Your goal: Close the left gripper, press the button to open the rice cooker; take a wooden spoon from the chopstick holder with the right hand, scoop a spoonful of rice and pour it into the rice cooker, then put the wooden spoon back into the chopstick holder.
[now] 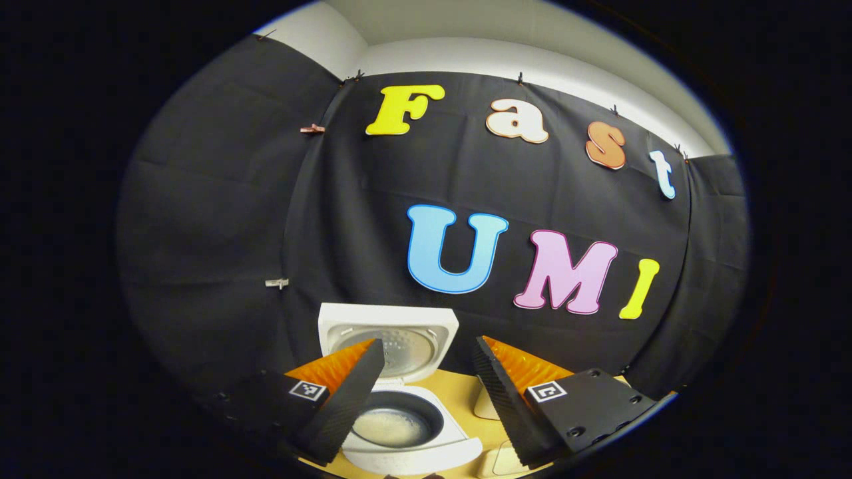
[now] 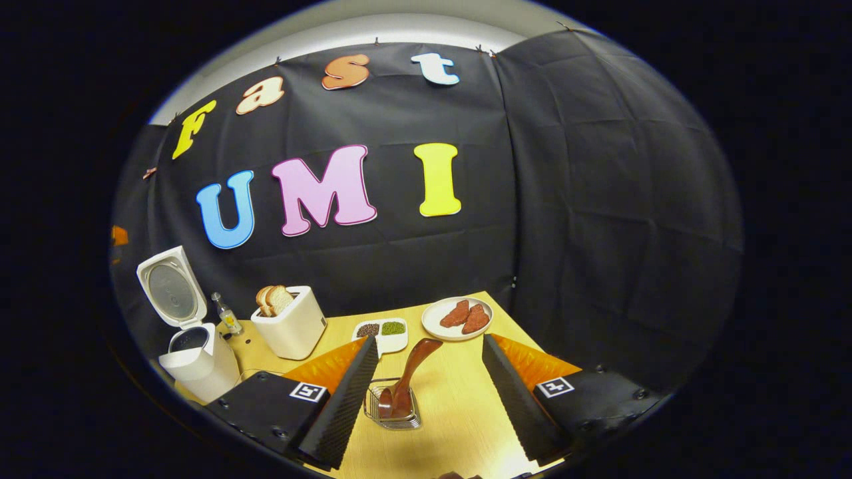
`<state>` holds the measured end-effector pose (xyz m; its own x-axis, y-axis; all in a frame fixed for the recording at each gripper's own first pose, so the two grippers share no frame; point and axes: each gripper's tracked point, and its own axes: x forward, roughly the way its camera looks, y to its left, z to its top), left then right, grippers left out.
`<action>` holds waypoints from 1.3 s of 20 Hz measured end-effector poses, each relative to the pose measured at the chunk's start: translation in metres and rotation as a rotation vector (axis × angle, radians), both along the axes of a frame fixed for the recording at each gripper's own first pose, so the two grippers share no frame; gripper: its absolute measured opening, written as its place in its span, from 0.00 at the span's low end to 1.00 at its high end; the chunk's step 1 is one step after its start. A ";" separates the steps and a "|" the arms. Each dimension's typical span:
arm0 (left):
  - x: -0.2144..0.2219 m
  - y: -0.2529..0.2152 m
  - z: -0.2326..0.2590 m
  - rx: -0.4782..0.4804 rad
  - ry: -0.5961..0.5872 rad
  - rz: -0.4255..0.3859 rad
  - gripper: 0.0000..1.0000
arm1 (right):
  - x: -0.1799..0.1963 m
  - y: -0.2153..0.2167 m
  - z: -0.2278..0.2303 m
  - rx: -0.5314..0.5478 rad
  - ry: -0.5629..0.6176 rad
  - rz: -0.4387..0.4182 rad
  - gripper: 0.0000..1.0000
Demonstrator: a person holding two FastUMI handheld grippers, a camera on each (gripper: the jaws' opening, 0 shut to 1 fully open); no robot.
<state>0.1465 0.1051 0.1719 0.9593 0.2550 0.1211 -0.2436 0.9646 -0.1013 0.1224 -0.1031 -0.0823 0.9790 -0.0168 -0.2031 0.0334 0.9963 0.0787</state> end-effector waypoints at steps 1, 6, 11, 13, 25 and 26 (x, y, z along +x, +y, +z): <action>0.009 0.009 0.010 -0.001 -0.001 0.004 0.94 | -0.008 0.009 0.004 0.003 -0.008 0.009 0.98; 0.063 0.056 0.037 -0.012 0.022 0.044 0.94 | -0.040 0.051 0.013 -0.001 -0.004 0.079 0.99; 0.133 0.107 0.031 0.015 0.102 0.088 0.94 | -0.055 0.069 0.031 -0.029 -0.024 0.115 0.98; 0.157 0.123 0.021 0.017 0.145 0.103 0.94 | -0.062 0.078 0.031 -0.030 -0.025 0.130 0.98; 0.197 0.134 -0.032 -0.075 0.340 0.211 0.97 | -0.076 0.080 0.017 0.004 0.005 0.110 0.99; 0.191 0.129 -0.035 -0.085 0.354 0.216 0.98 | -0.075 0.080 0.016 0.012 0.007 0.113 0.98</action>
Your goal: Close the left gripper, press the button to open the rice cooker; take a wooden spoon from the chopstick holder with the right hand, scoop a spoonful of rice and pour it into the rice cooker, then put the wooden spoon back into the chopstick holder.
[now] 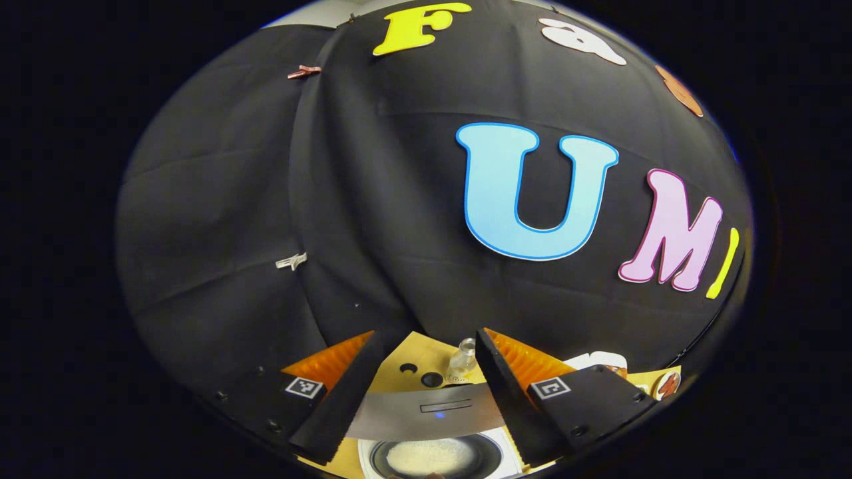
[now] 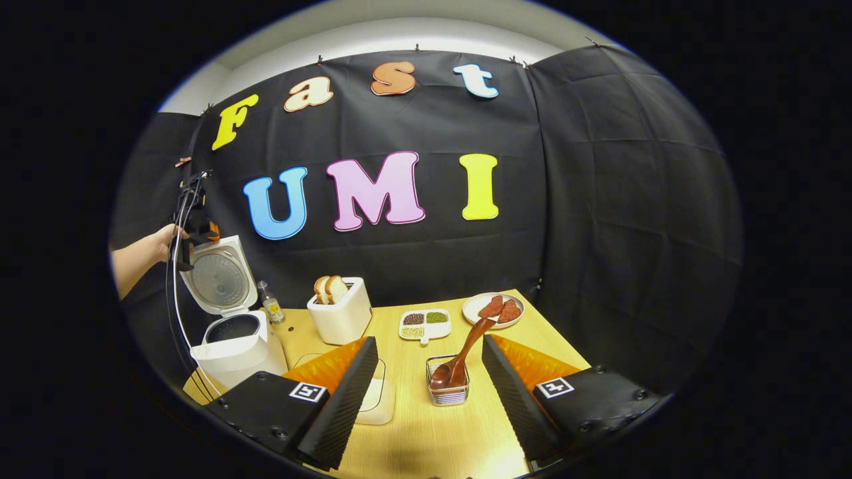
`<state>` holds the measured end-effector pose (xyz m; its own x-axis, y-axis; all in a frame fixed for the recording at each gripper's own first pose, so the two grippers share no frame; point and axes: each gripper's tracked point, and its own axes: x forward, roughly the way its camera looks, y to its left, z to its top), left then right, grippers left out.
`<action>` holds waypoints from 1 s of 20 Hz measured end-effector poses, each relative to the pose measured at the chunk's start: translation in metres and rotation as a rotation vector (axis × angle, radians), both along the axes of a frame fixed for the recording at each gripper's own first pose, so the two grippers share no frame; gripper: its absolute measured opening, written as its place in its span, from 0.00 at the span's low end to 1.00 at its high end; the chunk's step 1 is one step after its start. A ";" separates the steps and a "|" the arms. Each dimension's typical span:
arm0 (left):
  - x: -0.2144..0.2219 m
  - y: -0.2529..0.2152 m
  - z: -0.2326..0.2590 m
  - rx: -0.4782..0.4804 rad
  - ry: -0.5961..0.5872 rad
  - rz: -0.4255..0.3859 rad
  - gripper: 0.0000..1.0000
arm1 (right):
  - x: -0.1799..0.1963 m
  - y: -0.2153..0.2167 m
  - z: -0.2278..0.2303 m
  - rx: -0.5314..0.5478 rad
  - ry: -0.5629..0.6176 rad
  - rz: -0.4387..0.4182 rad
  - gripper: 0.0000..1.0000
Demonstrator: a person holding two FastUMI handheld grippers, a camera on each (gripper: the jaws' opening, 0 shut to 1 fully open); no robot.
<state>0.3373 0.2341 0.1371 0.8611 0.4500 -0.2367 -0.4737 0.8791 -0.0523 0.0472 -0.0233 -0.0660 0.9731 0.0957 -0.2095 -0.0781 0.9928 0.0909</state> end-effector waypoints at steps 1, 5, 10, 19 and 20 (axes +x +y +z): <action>-0.006 -0.005 -0.004 -0.008 0.013 0.007 0.98 | 0.002 0.001 -0.002 0.005 0.001 0.005 0.98; -0.037 -0.030 -0.024 -0.036 0.046 0.013 0.98 | 0.004 0.006 -0.007 0.024 0.014 0.037 0.98; -0.074 -0.069 -0.090 -0.103 0.122 -0.006 0.98 | 0.003 0.025 -0.023 -0.034 0.050 0.171 0.99; -0.105 -0.097 -0.177 -0.050 0.168 0.034 0.97 | 0.006 0.024 -0.043 -0.001 0.096 0.199 0.98; -0.106 -0.099 -0.184 -0.049 0.166 0.035 0.97 | 0.007 0.023 -0.043 0.013 0.102 0.198 0.99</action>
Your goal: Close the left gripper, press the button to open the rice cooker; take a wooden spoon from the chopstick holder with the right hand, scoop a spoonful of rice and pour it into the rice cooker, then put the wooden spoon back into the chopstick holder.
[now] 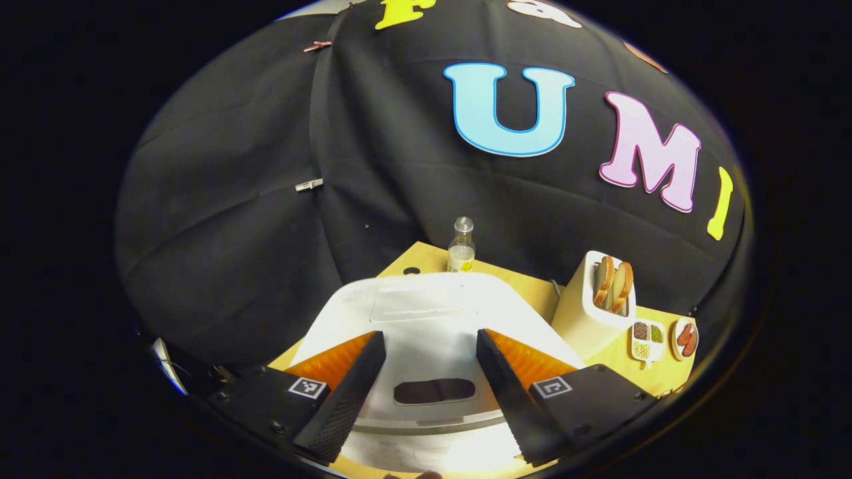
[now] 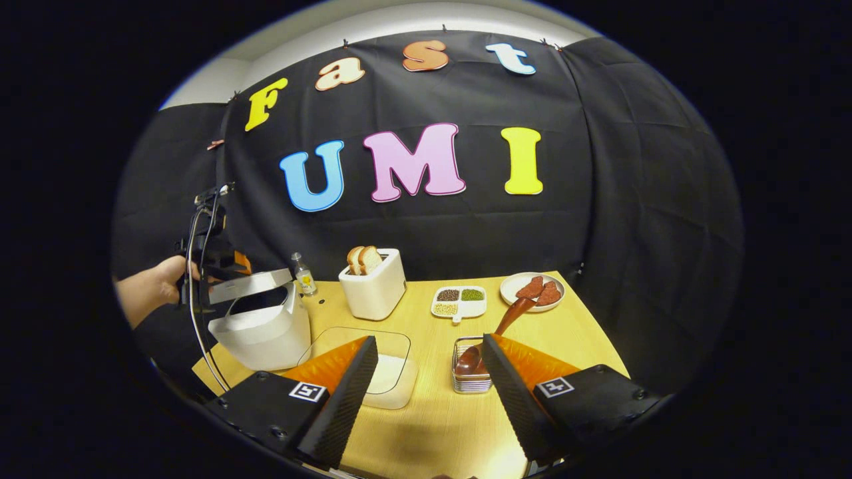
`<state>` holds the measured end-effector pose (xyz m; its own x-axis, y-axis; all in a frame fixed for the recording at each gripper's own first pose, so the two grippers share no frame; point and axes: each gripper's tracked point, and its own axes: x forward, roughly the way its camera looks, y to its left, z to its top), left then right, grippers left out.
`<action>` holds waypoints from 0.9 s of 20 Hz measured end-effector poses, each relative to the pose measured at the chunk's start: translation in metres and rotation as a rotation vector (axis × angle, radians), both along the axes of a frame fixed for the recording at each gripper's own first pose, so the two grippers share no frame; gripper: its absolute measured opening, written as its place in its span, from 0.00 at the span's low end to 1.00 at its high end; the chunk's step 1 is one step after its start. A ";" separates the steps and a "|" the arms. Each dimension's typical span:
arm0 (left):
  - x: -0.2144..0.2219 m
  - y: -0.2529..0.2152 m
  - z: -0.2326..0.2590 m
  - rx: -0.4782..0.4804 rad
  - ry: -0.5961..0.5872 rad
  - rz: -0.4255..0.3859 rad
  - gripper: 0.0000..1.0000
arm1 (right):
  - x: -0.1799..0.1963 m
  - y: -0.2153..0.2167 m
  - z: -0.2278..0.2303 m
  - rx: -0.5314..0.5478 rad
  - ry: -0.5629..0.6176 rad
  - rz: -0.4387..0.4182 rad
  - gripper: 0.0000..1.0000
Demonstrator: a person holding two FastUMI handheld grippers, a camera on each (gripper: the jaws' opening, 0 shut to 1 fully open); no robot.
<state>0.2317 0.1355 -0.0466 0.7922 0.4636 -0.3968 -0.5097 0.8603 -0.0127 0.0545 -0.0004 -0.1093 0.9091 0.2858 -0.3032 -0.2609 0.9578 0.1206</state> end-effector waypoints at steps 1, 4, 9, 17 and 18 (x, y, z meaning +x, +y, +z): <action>-0.001 -0.002 -0.007 0.006 0.004 0.000 0.97 | 0.002 0.000 -0.001 0.008 0.006 0.001 0.98; -0.003 -0.006 -0.032 0.011 0.029 -0.006 0.97 | 0.011 -0.007 0.002 -0.005 -0.010 0.006 0.98; -0.001 -0.012 -0.052 0.072 0.031 -0.053 0.99 | 0.018 -0.010 0.002 -0.003 -0.018 0.030 0.99; -0.009 -0.022 -0.052 0.037 0.022 -0.029 1.00 | 0.027 -0.014 -0.011 -0.001 -0.004 0.102 0.99; -0.017 -0.026 -0.046 0.033 0.010 -0.023 0.99 | 0.030 -0.015 -0.008 0.009 -0.003 0.102 0.99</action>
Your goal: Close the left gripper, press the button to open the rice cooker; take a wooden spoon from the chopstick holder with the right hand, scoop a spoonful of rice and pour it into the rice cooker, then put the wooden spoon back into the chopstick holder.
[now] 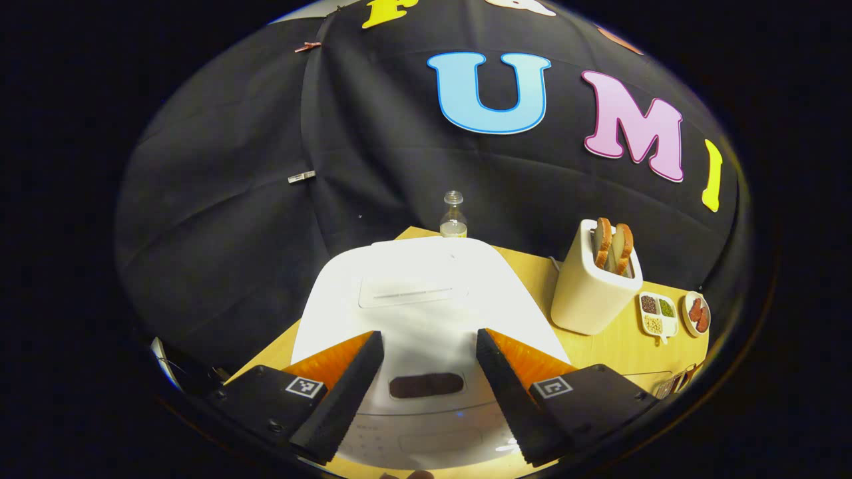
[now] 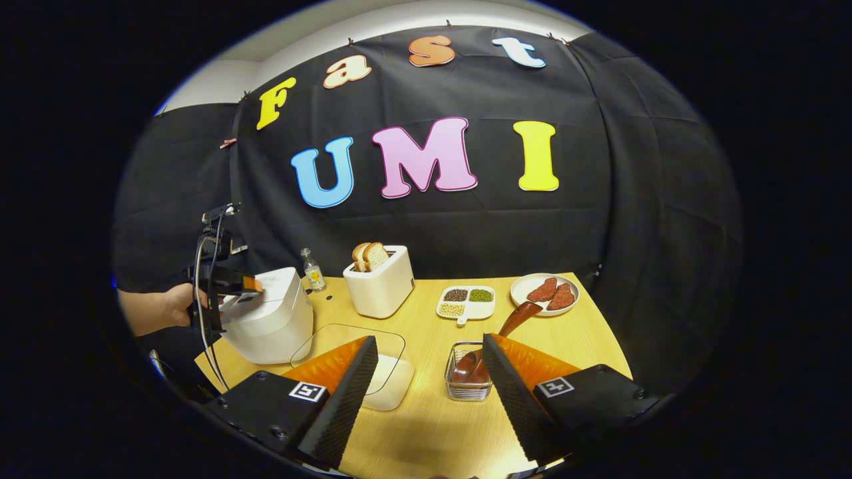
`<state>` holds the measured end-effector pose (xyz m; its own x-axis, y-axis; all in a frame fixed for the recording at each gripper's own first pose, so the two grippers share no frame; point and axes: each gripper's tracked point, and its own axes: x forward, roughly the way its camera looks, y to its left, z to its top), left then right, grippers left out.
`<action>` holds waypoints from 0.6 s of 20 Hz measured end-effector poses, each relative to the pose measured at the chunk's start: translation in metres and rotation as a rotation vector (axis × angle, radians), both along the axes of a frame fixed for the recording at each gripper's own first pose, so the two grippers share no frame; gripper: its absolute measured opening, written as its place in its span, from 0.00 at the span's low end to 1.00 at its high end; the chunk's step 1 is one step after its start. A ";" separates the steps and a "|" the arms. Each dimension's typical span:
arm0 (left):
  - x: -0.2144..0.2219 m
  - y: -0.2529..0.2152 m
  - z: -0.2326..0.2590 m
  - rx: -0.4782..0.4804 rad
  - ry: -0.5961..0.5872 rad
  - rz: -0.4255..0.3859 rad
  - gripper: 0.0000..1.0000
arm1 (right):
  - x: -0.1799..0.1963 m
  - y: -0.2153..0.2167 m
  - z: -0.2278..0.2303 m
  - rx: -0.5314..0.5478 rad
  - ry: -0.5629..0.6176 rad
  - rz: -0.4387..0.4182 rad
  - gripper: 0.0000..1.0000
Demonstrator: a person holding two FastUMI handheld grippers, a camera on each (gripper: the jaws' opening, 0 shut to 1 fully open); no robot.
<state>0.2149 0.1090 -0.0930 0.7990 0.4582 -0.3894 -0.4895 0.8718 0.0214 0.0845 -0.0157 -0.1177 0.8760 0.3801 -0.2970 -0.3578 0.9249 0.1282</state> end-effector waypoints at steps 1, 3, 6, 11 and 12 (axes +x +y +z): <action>-0.004 -0.008 0.008 -0.013 -0.032 -0.008 0.98 | 0.004 -0.001 0.003 0.008 -0.001 -0.002 0.98; -0.015 -0.023 0.037 -0.013 -0.124 -0.026 0.95 | 0.012 -0.005 0.009 -0.010 -0.013 -0.005 0.98; -0.039 -0.044 0.089 0.029 -0.236 -0.082 0.95 | 0.015 -0.011 0.025 -0.026 -0.046 -0.046 0.99; -0.098 -0.069 0.156 0.110 -0.420 -0.235 0.95 | -0.013 -0.005 0.063 -0.012 -0.133 -0.183 0.98; -0.110 -0.077 0.162 0.111 -0.446 -0.272 0.95 | -0.023 -0.001 0.071 -0.002 -0.146 -0.206 0.99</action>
